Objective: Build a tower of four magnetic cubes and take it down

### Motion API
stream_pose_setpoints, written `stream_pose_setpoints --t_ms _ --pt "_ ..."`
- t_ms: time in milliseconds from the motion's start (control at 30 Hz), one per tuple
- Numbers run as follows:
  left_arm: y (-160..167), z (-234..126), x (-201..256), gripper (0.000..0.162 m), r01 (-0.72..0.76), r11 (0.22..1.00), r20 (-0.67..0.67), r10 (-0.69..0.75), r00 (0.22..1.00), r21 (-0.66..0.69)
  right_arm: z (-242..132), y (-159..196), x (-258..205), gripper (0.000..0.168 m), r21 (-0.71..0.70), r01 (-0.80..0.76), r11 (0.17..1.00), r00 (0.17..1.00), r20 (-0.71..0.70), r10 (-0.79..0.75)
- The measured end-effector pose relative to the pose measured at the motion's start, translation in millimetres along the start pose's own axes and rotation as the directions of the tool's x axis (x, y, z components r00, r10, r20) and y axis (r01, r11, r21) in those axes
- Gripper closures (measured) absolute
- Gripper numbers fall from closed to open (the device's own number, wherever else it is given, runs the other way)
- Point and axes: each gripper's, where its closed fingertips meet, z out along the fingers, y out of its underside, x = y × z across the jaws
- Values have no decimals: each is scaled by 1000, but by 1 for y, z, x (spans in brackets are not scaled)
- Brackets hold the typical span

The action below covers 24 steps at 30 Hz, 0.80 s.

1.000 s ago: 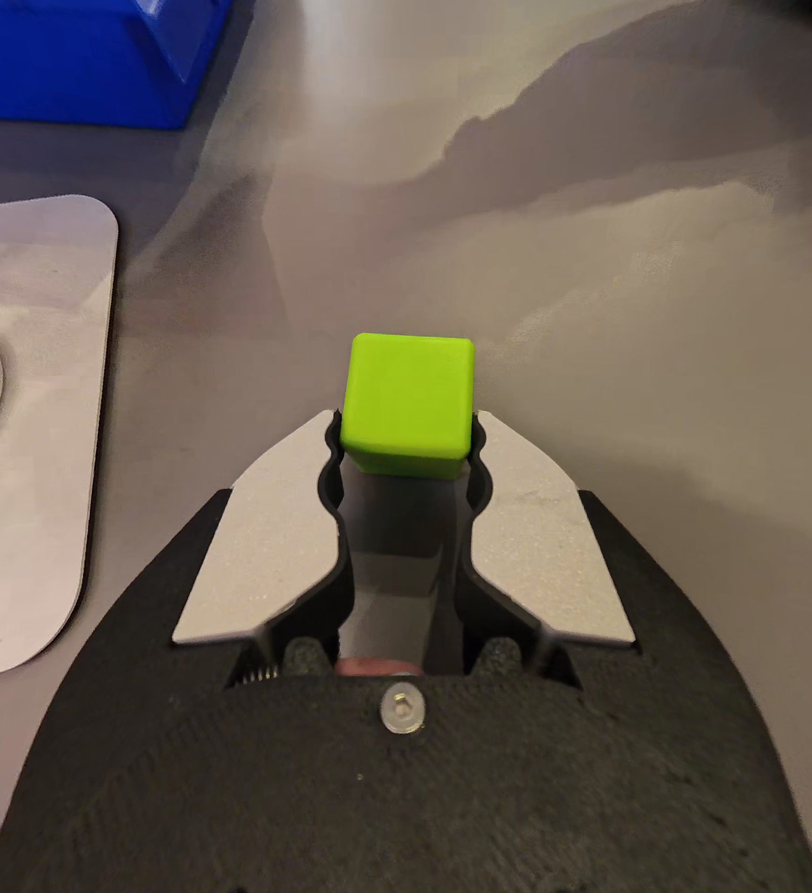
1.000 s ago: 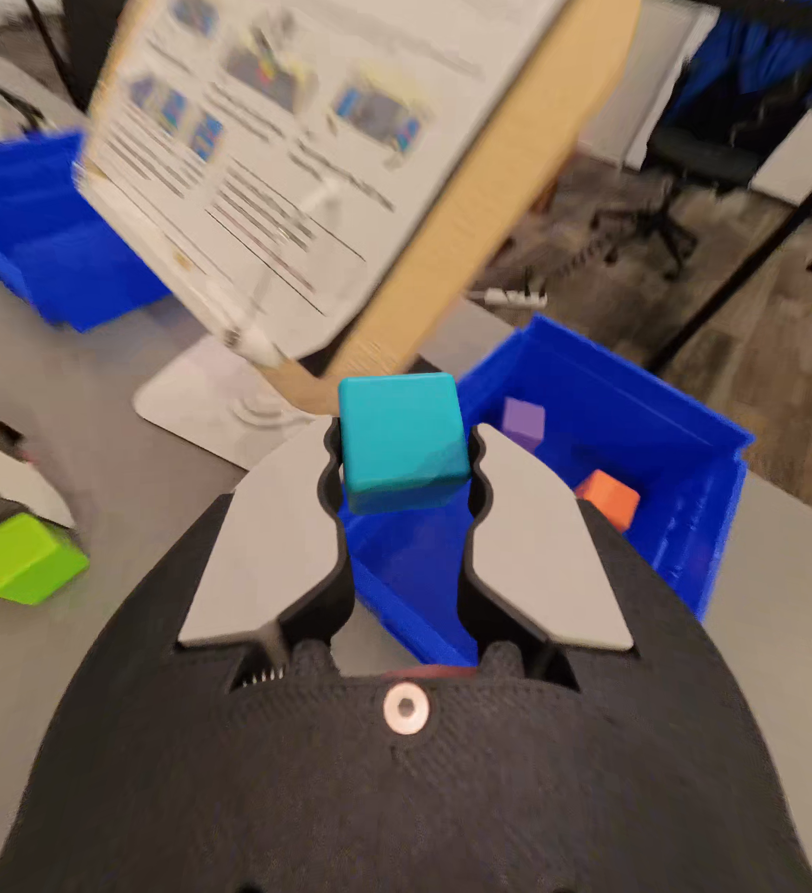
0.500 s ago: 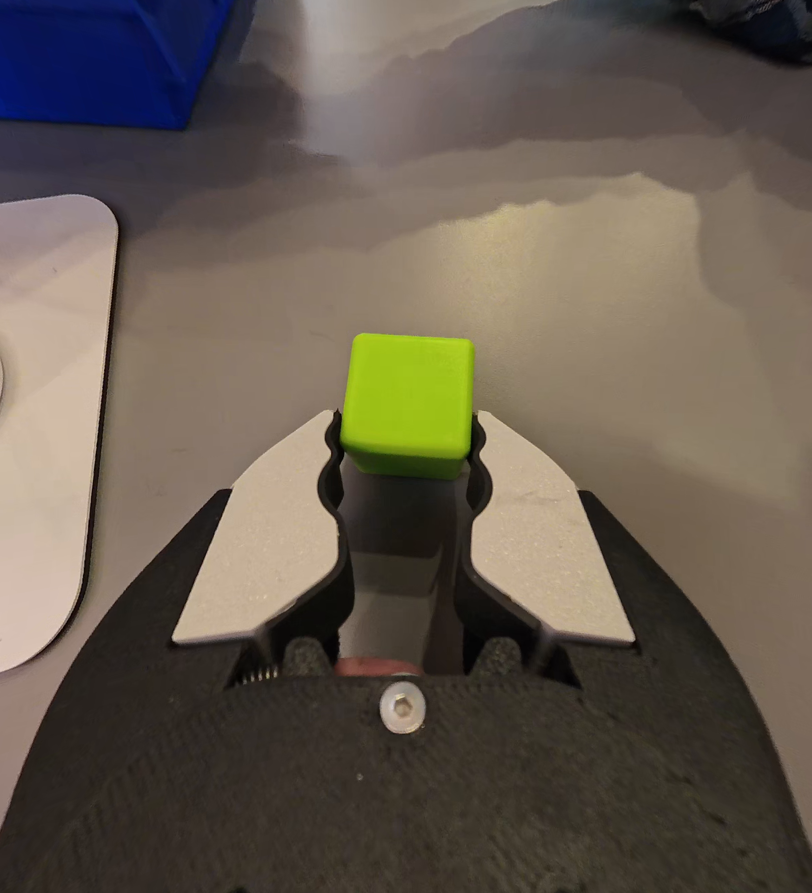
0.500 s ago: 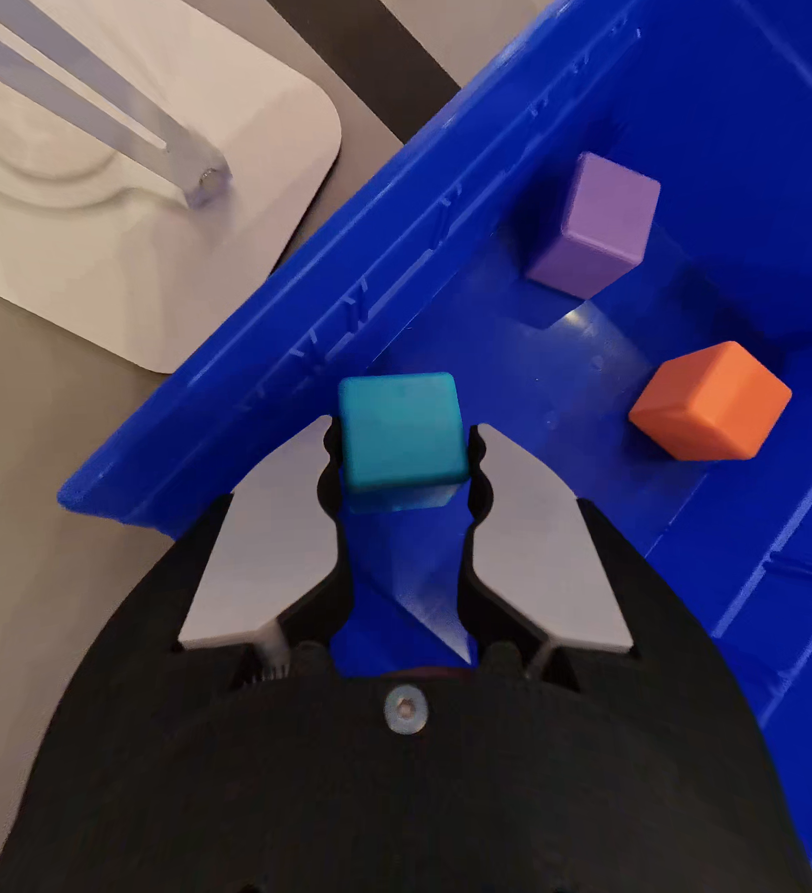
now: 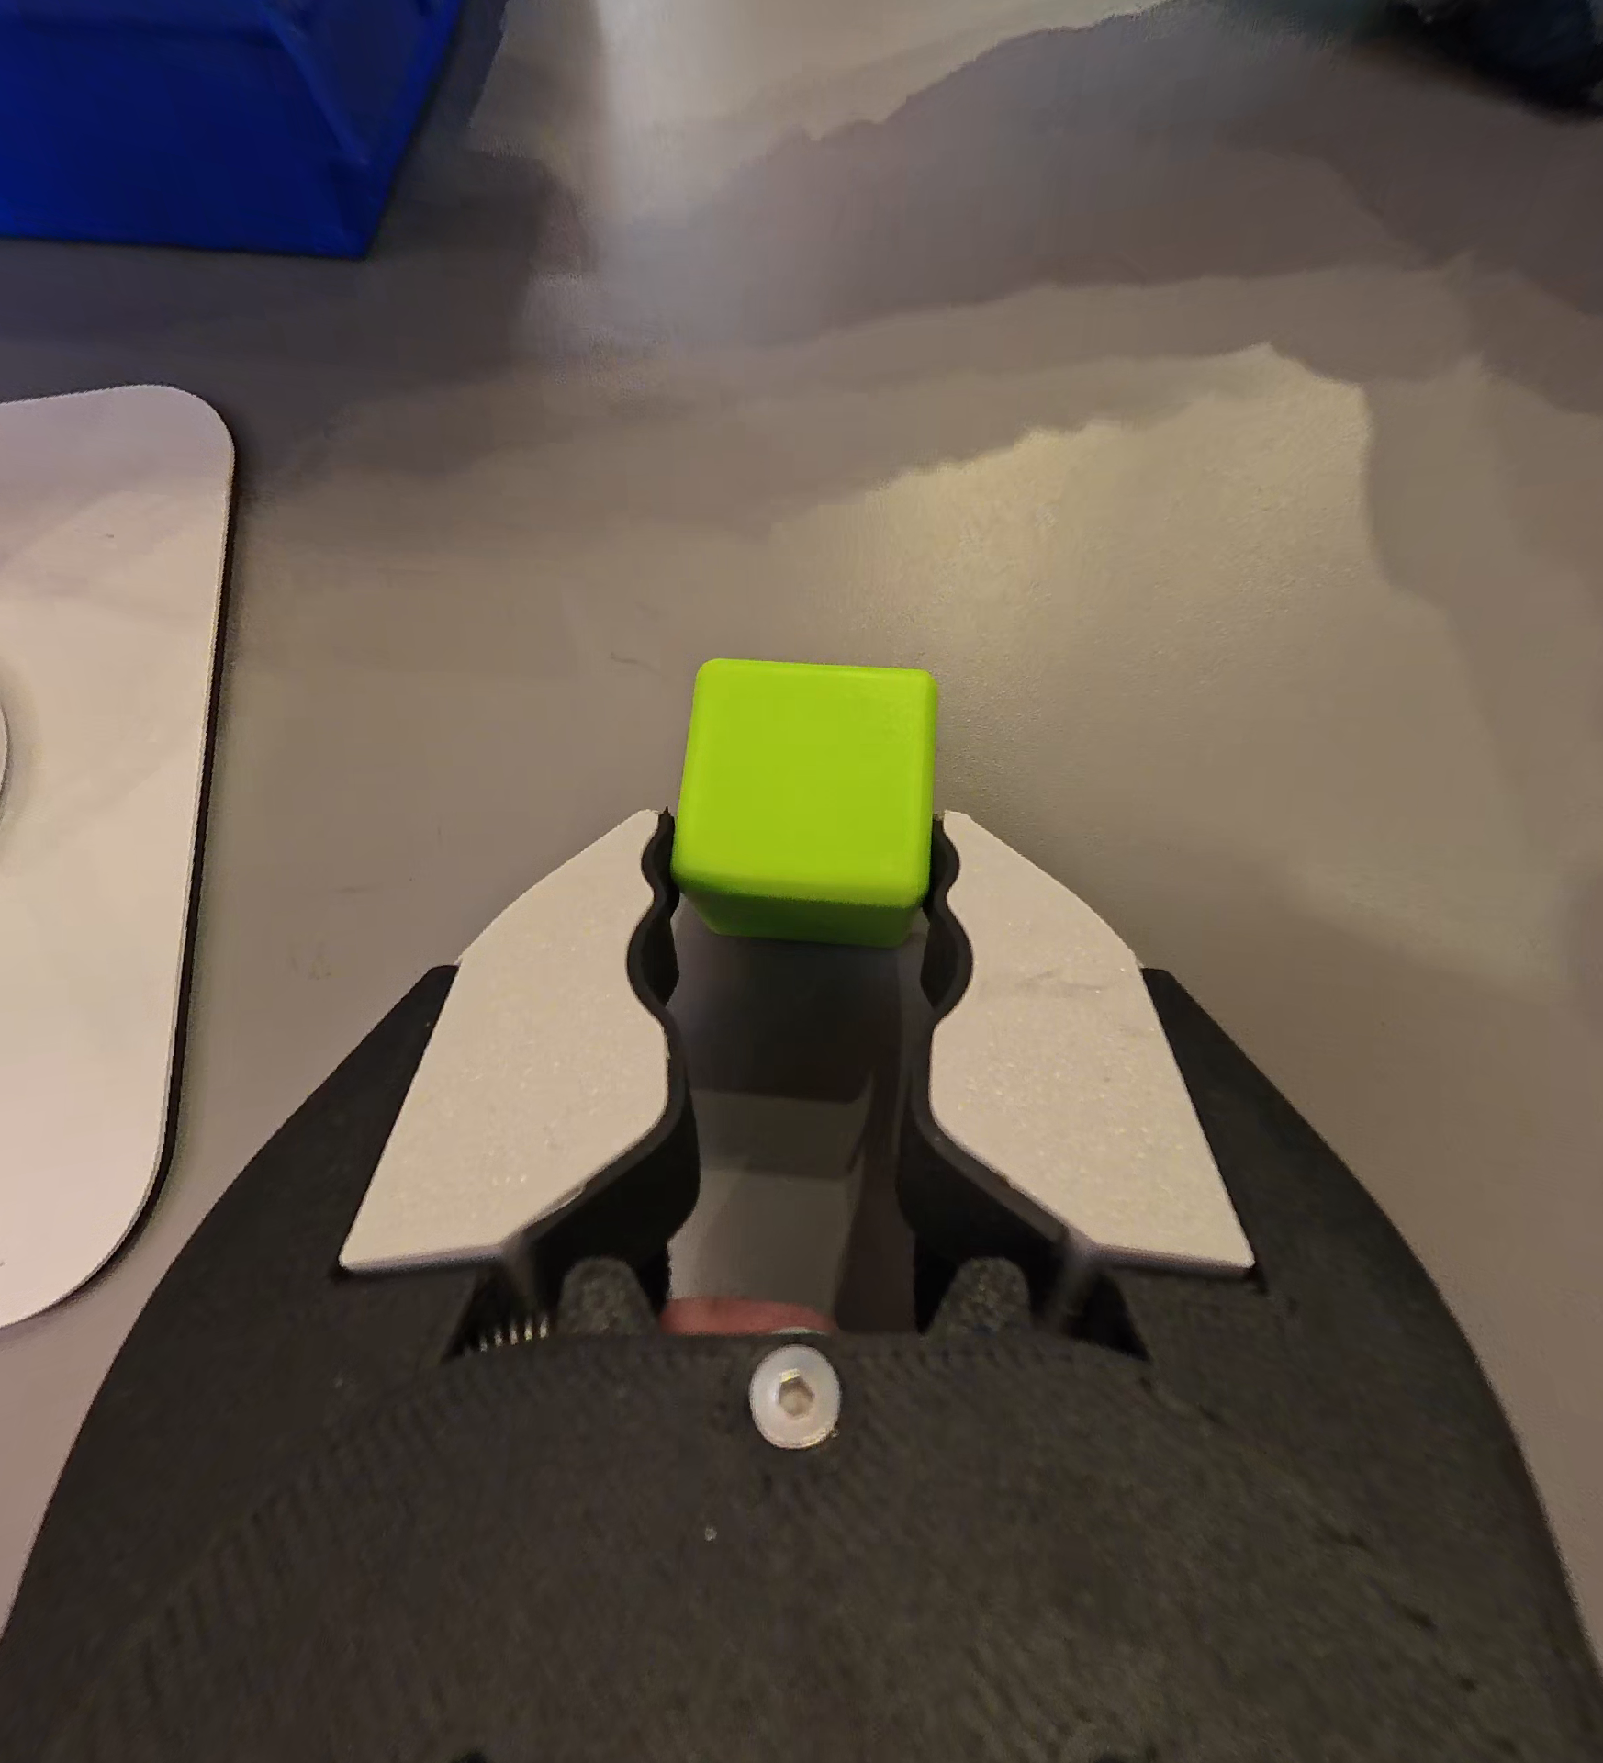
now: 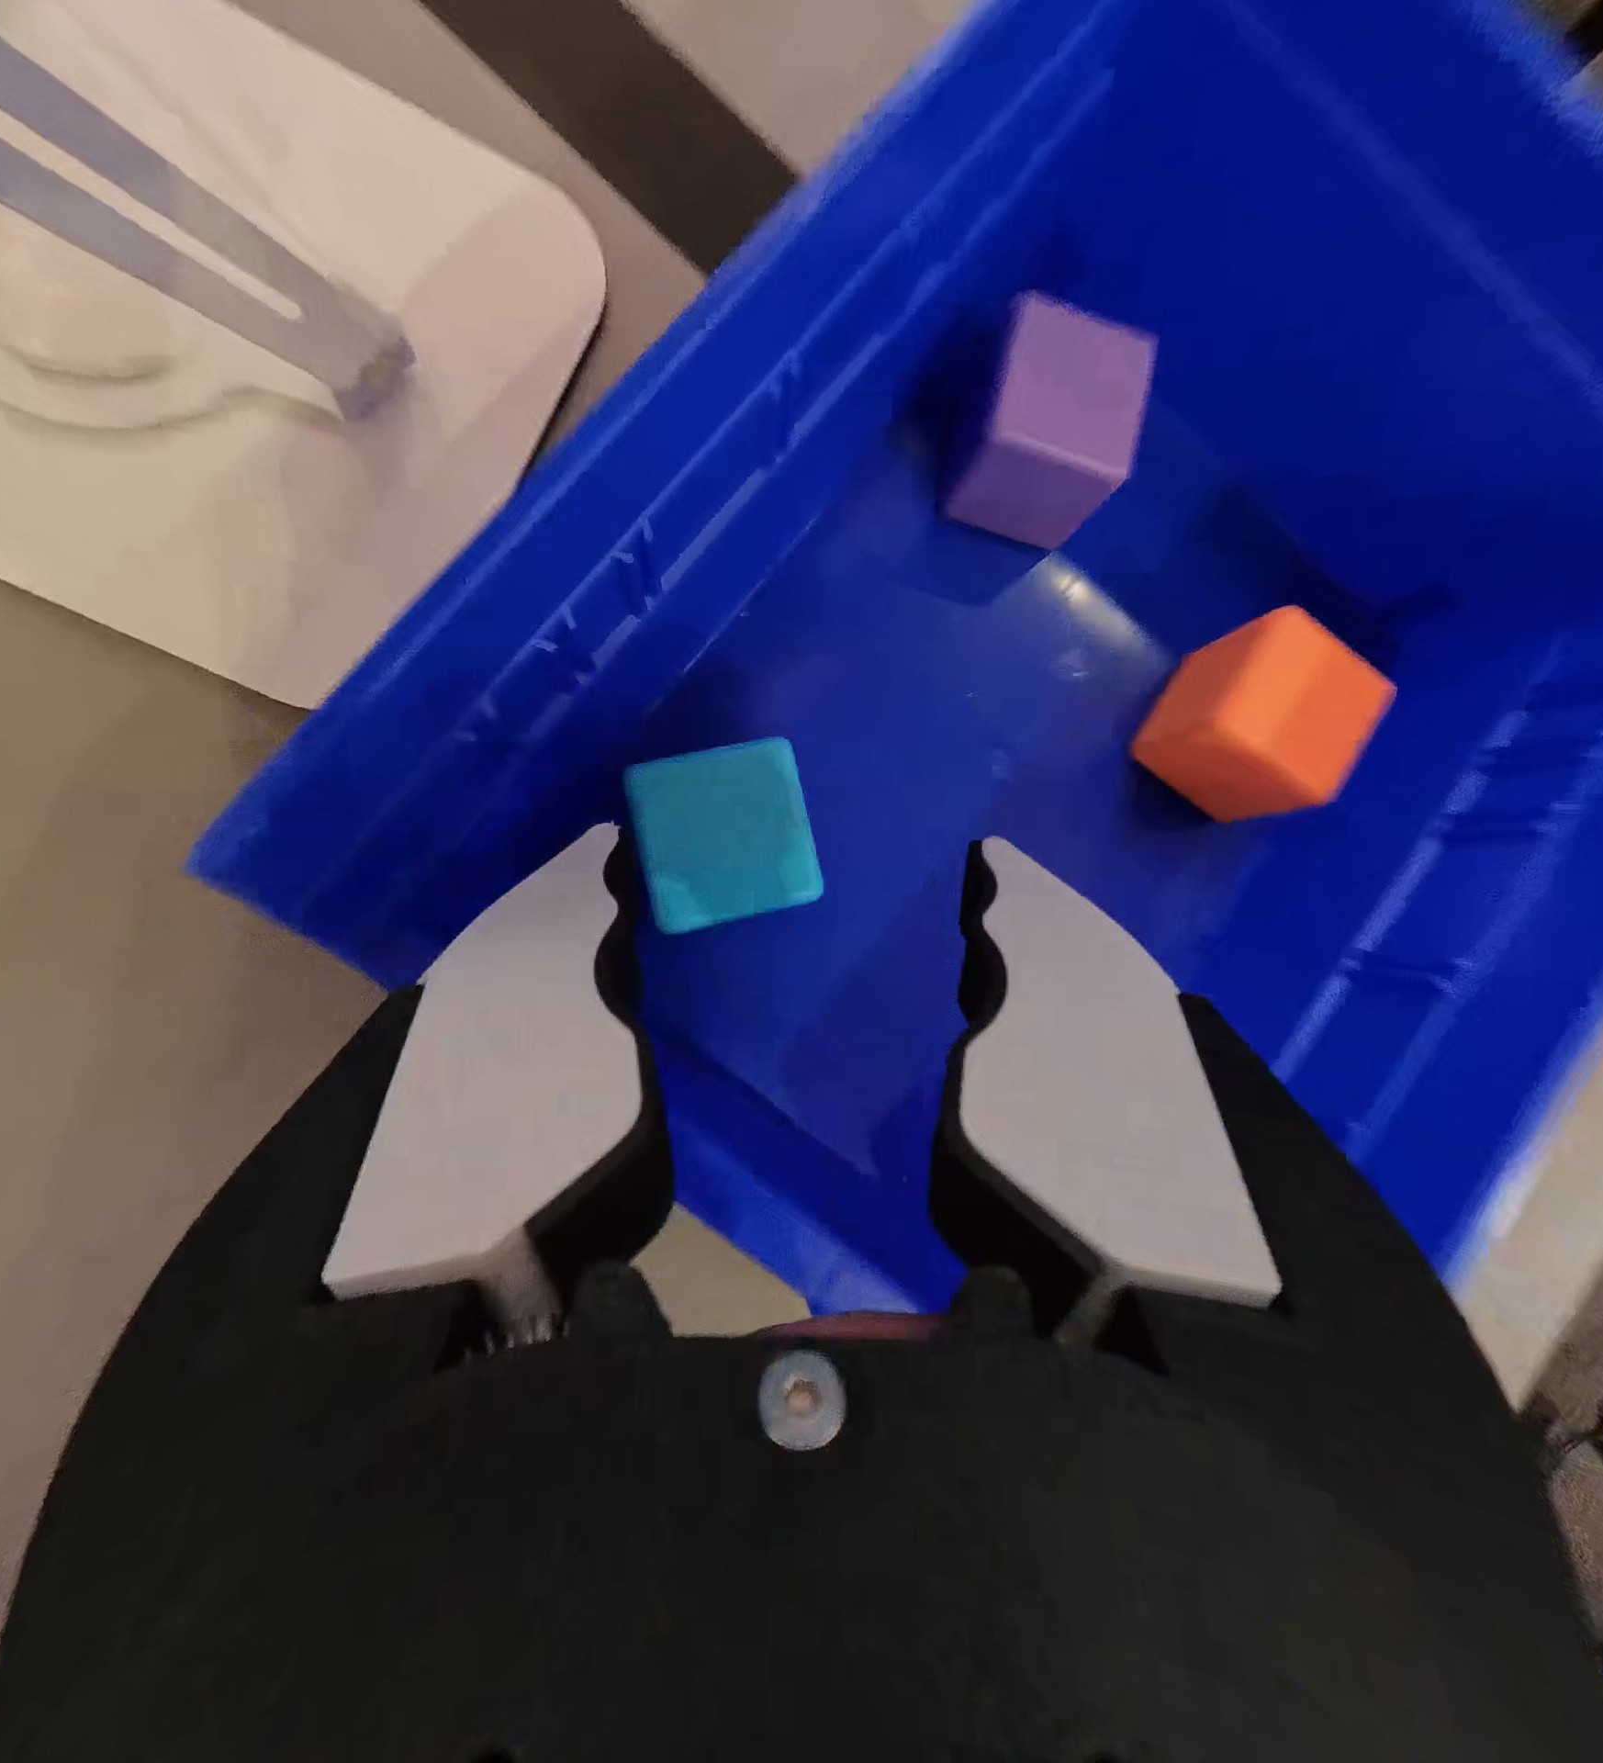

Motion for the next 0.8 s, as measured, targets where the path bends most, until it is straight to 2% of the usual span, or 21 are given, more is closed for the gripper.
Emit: stream_pose_setpoints --t_ms 167,233,333,433,567,667,800 --pt "0 0 0 113 1 1000 -1 -1 1000 0 -79 -29 -34 110 190 119 975 993 -30 -115" --pt "1 0 0 113 0 1000 0 0 1000 0 -99 -38 -70 112 268 198 943 979 1 -205" --pt "1 0 0 113 0 1000 0 0 1000 0 -110 -38 -140 114 371 269 889 935 120 -333" --pt "1 0 0 113 -1 1000 1 1 1000 0 -94 -22 -205 114 406 310 860 873 238 -427" --pt "1 0 0 112 -4 1000 4 4 1000 4 -51 9 -262 110 346 385 856 784 366 -501" --pt "-1 -2 -4 93 26 999 10 -26 1000 29 -30 24 -286 105 314 425 849 731 434 -526" --pt "-5 -8 -3 91 42 996 -10 -41 999 73 -16 27 -297 100 307 443 842 721 436 -538"
